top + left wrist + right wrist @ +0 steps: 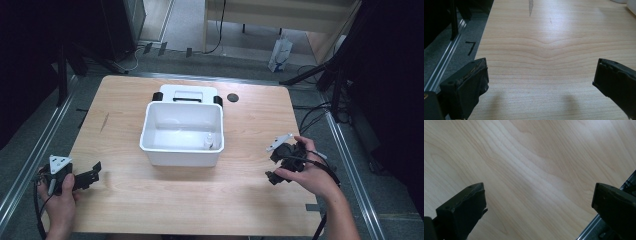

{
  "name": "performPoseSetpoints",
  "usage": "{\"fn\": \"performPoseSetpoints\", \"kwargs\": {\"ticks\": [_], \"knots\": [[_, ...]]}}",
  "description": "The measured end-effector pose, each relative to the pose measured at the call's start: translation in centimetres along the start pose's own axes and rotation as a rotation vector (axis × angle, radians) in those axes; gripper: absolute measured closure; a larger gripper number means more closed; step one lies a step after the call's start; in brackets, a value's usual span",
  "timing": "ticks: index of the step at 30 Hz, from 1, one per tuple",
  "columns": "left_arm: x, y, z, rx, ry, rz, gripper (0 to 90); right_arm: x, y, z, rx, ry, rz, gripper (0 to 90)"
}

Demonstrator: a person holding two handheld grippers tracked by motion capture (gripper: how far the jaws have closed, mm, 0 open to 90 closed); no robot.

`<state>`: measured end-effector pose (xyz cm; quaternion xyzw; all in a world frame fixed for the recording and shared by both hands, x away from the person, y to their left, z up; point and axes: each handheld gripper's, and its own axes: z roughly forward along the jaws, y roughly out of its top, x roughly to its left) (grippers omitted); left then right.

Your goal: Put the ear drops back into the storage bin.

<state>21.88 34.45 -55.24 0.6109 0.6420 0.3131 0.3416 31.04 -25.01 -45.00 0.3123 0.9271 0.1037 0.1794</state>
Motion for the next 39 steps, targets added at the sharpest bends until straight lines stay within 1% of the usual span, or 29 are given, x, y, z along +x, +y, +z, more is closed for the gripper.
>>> {"fn": "performPoseSetpoints", "kwargs": {"ticks": [1,5,7,8,11,12,13,15,16,17,18,20,21,22,23,24,25,26,27,28,29,31,34,35,36,37,38,39], "knots": [[0.0,0.0,0.0,0.0,0.0,-0.001,0.4,0.1,-0.4,0.0,0.001,-0.002,0.009,0.0],[0.0,0.0,0.0,0.0,-0.002,-0.004,0.4,0.3,-2.0,0.3,-0.01,-0.007,0.017,0.0],[0.0,0.0,0.0,-0.002,0.0,-0.004,0.4,0.4,-2.9,0.5,-0.018,-0.008,0.032,0.0],[0.0,0.0,0.0,-0.002,0.0,-0.004,0.4,0.4,-2.9,0.5,-0.018,-0.008,0.032,0.0],[0.0,0.0,0.0,-0.001,0.0,0.0,0.4,0.5,-4.7,1.1,-0.032,-0.005,0.062,0.0],[0.0,0.0,0.0,0.0,-0.001,-0.001,0.4,0.5,-4.7,1.1,-0.032,-0.005,0.062,0.0],[-0.1,0.0,-0.1,0.001,0.0,0.0,0.5,0.7,-5.6,1.3,-0.043,-0.01,0.083,0.0],[-0.1,-0.1,-0.1,-0.002,0.001,-0.004,0.4,0.8,-6.3,1.4,-0.064,-0.014,0.102,0.0],[-0.1,-0.1,-0.1,-0.002,0.001,-0.004,0.4,0.8,-6.3,1.4,-0.064,-0.014,0.102,0.0],[-0.1,-0.1,-0.1,-0.005,0.0,-0.003,0.4,0.9,-6.7,1.3,-0.074,-0.016,0.125,0.0],[0.0,-0.1,-0.1,-0.005,0.001,-0.004,0.4,1.0,-7.6,1.4,-0.111,-0.014,0.147,0.0],[-0.1,-0.1,-0.1,-0.004,0.002,-0.005,0.4,1.1,-8.5,1.4,-0.148,-0.016,0.167,0.0],[-0.1,-0.1,-0.1,-0.004,0.001,-0.005,0.4,1.2,-9.0,1.4,-0.162,-0.022,0.186,0.0],[-0.1,-0.1,-0.1,-0.004,0.001,-0.005,0.4,1.2,-9.0,1.4,-0.162,-0.022,0.186,0.0],[-0.1,-0.1,-0.1,-0.001,0.001,-0.003,0.4,1.1,-9.3,1.4,-0.175,-0.019,0.197,0.0],[-0.1,-0.1,-0.1,-0.001,0.001,-0.002,0.4,1.2,-9.9,1.4,-0.19,-0.012,0.226,0.0],[-0.1,-0.1,-0.1,-0.001,0.001,-0.001,0.4,1.2,-10.4,1.5,-0.205,-0.011,0.243,0.0],[-0.1,-0.1,-0.1,-0.002,0.0,-0.002,0.4,1.2,-11.5,1.5,-0.233,-0.012,0.276,0.0],[-0.1,-0.1,-0.1,-0.002,0.0,-0.002,0.4,1.3,-11.8,1.5,-0.242,-0.009,0.295,0.0],[-0.1,-0.1,-0.1,-0.002,0.0,-0.003,0.4,1.3,-11.8,1.5,-0.242,-0.009,0.295,0.0],[-0.1,-0.1,-0.1,-0.003,0.0,-0.002,0.4,1.5,-12.7,1.6,-0.271,-0.004,0.332,0.0],[-0.1,-0.1,-0.1,-0.003,0.0,-0.003,0.4,1.8,-13.3,1.7,-0.29,-0.004,0.359,0.0],[-0.1,-0.1,-0.2,0.001,-0.002,0.003,0.4,2.3,-14.2,2.2,-0.331,-0.022,0.398,0.0],[-0.1,-0.1,-0.2,0.001,-0.002,0.003,0.4,2.3,-14.2,2.2,-0.331,-0.022,0.398,0.0],[-0.2,-0.1,-0.2,0.0,0.0,0.008,0.4,2.7,-14.8,2.5,-0.412,-0.064,0.47,0.0],[-0.2,-0.1,-0.1,0.0,0.002,0.011,0.4,2.8,-15.1,2.6,-0.456,-0.063,0.511,0.0],[-0.2,-0.1,-0.1,0.0,0.002,0.011,0.4,2.8,-15.1,2.6,-0.456,-0.063,0.511,0.0],[-0.2,-0.1,-0.1,-0.001,0.003,0.012,0.4,3.2,-15.6,3.0,-0.533,-0.073,0.585,0.0]]}}
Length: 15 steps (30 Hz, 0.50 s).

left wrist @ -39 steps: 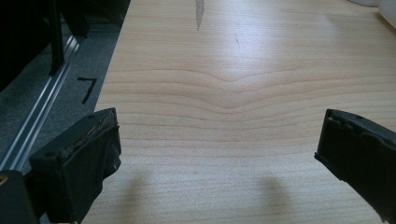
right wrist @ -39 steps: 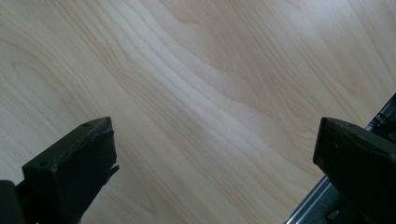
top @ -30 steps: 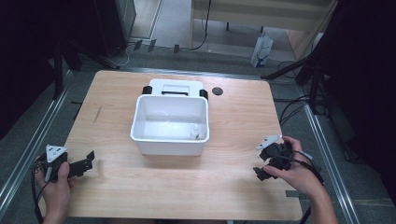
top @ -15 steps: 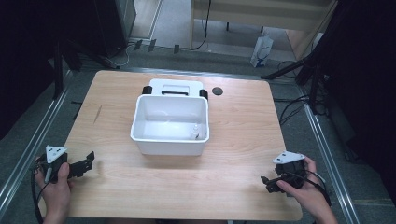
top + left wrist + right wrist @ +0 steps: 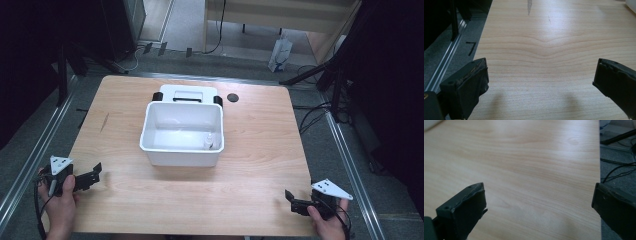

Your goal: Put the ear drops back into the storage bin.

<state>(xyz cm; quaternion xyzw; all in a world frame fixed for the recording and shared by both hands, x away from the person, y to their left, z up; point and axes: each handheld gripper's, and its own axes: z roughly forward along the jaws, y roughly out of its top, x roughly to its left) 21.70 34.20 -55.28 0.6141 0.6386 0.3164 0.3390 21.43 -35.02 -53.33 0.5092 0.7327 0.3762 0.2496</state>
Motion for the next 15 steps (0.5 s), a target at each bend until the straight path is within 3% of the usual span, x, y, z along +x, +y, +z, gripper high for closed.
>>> {"fn": "performPoseSetpoints", "kwargs": {"ticks": [5,9,15], "knots": [[0.0,0.0,0.0,0.004,0.003,0.005,0.4,-0.2,-0.9,0.3,-0.049,-0.053,0.082,0.0],[-0.1,0.0,0.0,0.007,0.005,0.01,0.5,0.1,-1.3,0.5,-0.069,-0.082,0.096,0.0],[-0.2,0.0,0.0,0.01,0.007,0.012,0.4,-0.1,-1.4,0.5,-0.07,-0.064,0.11,0.0]]}}
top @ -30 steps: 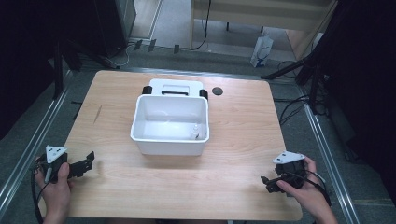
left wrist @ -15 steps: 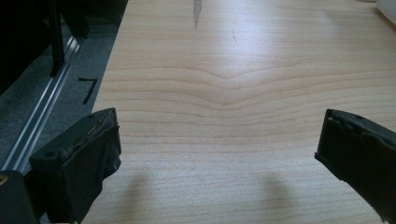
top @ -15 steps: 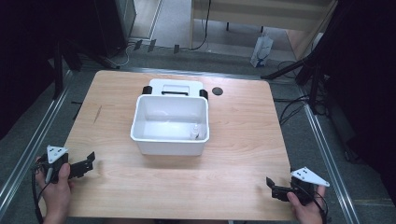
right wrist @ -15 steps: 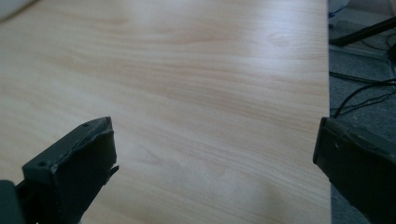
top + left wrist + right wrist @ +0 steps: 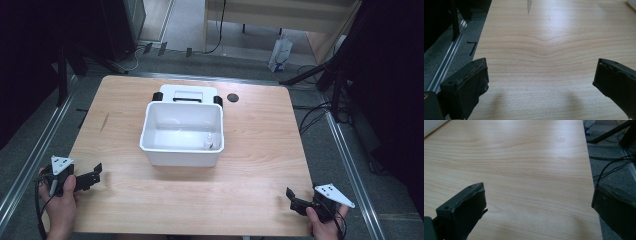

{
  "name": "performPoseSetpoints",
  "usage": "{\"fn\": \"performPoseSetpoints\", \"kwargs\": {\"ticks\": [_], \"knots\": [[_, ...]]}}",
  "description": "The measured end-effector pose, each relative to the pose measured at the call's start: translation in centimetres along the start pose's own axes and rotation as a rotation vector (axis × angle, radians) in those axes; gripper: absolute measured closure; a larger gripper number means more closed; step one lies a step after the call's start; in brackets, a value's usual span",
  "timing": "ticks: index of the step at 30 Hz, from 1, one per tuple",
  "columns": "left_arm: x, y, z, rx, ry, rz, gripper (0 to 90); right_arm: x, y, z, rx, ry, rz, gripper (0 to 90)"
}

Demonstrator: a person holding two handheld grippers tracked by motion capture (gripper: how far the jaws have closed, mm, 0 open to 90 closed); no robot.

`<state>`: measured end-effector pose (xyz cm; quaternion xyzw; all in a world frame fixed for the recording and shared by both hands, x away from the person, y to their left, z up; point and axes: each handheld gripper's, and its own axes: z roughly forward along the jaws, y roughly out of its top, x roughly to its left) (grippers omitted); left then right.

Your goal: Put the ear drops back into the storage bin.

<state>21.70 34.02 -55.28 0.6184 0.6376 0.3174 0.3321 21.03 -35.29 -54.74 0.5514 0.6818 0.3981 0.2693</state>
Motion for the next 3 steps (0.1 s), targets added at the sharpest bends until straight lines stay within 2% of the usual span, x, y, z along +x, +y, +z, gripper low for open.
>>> {"fn": "performPoseSetpoints", "kwargs": {"ticks": [1,3], "knots": [[0.02,0.0,0.01,0.001,-0.002,-0.003,0.4,-0.21,0.02,0.04,0.005,0.008,0.018,0.0],[0.06,0.0,0.01,0.001,-0.003,-0.004,0.4,-0.24,0.03,0.05,0.005,0.01,0.022,0.0]]}}
